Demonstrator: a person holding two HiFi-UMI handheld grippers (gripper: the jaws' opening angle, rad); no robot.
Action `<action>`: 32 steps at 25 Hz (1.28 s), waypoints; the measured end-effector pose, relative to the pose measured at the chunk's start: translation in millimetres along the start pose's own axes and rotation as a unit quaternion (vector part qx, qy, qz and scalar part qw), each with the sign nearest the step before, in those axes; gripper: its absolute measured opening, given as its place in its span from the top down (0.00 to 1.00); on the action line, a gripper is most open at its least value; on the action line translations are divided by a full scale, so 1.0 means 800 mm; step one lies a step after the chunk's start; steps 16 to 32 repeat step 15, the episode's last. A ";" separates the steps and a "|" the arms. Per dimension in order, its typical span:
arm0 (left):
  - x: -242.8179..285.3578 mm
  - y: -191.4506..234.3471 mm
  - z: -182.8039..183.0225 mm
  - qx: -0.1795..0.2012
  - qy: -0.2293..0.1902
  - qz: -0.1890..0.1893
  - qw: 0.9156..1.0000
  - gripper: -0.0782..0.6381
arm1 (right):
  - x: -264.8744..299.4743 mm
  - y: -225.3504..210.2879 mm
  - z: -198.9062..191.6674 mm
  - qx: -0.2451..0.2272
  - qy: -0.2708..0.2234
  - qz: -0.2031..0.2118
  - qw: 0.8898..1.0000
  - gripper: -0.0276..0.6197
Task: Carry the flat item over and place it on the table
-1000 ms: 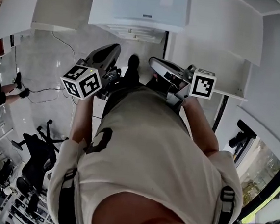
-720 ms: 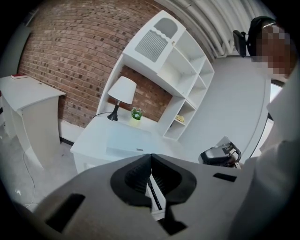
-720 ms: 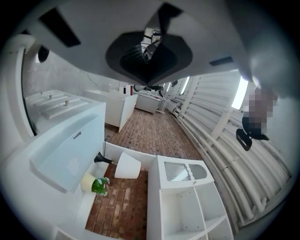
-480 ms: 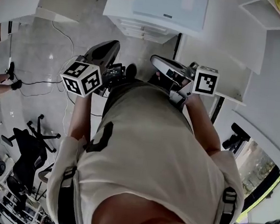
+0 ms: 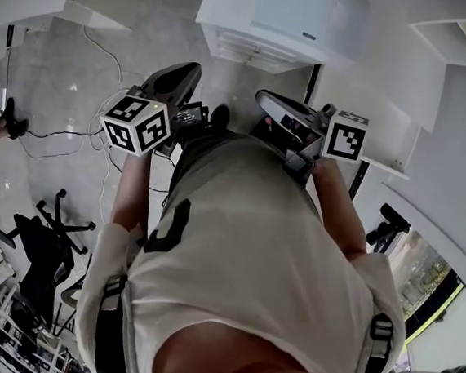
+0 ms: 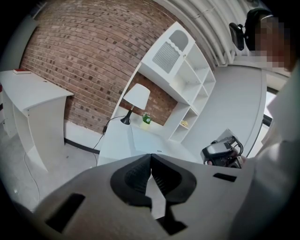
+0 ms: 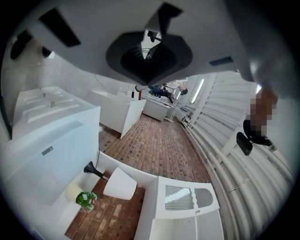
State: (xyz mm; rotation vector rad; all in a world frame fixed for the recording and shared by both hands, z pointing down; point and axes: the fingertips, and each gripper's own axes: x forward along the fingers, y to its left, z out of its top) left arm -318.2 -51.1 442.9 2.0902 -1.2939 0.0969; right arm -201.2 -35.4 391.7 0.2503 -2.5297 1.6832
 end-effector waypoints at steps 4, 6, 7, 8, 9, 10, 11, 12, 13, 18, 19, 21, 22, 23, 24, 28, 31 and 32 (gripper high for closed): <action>-0.004 0.017 0.001 -0.007 0.005 -0.001 1.000 0.86 | 0.016 0.001 0.002 -0.001 0.000 -0.004 1.000 0.94; 0.000 0.020 0.002 -0.007 0.008 -0.005 1.000 0.86 | 0.018 -0.001 0.004 -0.001 -0.001 -0.008 1.000 0.94; 0.004 0.020 0.003 -0.006 0.010 -0.007 1.000 0.86 | 0.018 -0.003 0.005 -0.001 -0.003 -0.009 1.000 0.94; 0.008 0.019 0.003 -0.005 0.013 -0.010 1.000 0.86 | 0.016 -0.004 0.006 -0.001 -0.005 -0.011 1.000 0.94; 0.012 0.017 0.003 -0.003 0.015 -0.012 1.000 0.86 | 0.014 -0.006 0.007 0.000 -0.008 -0.012 1.000 0.94; 0.017 0.014 0.004 -0.002 0.018 -0.015 1.000 0.86 | 0.011 -0.007 0.009 0.001 -0.010 -0.013 1.000 0.94; 0.022 0.010 0.004 -0.001 0.021 -0.017 1.000 0.86 | 0.006 -0.009 0.010 0.002 -0.012 -0.014 1.000 0.94; 0.027 0.007 0.003 0.000 0.024 -0.018 1.000 0.86 | 0.002 -0.011 0.012 0.002 -0.014 -0.015 1.000 0.94; 0.032 0.003 0.003 0.001 0.026 -0.019 0.999 0.86 | -0.004 -0.013 0.014 0.002 -0.016 -0.016 1.000 0.94; 0.042 -0.004 0.002 0.001 0.031 -0.020 0.999 0.86 | -0.014 -0.016 0.019 0.003 -0.020 -0.016 1.000 0.94; 0.042 -0.004 0.002 0.001 0.031 -0.020 0.999 0.86 | -0.014 -0.016 0.019 0.003 -0.020 -0.016 1.000 0.94; 0.042 -0.004 0.002 0.001 0.031 -0.020 0.999 0.86 | -0.014 -0.016 0.019 0.003 -0.020 -0.016 1.000 0.94; 0.042 -0.004 0.002 0.001 0.031 -0.020 0.999 0.86 | -0.014 -0.016 0.019 0.003 -0.020 -0.016 1.000 0.94; 0.042 -0.004 0.002 0.001 0.031 -0.020 0.999 0.86 | -0.014 -0.016 0.019 0.003 -0.020 -0.016 1.000 0.94; 0.042 -0.004 0.002 0.001 0.031 -0.020 0.999 0.86 | -0.014 -0.016 0.019 0.003 -0.020 -0.016 1.000 0.94; 0.042 -0.004 0.002 0.001 0.031 -0.020 0.999 0.86 | -0.014 -0.016 0.019 0.003 -0.020 -0.016 1.000 0.94; 0.042 -0.004 0.002 0.001 0.031 -0.020 0.999 0.86 | -0.014 -0.016 0.019 0.003 -0.020 -0.016 1.000 0.94; 0.042 -0.004 0.002 0.001 0.031 -0.020 0.999 0.86 | -0.014 -0.016 0.019 0.003 -0.020 -0.016 1.000 0.94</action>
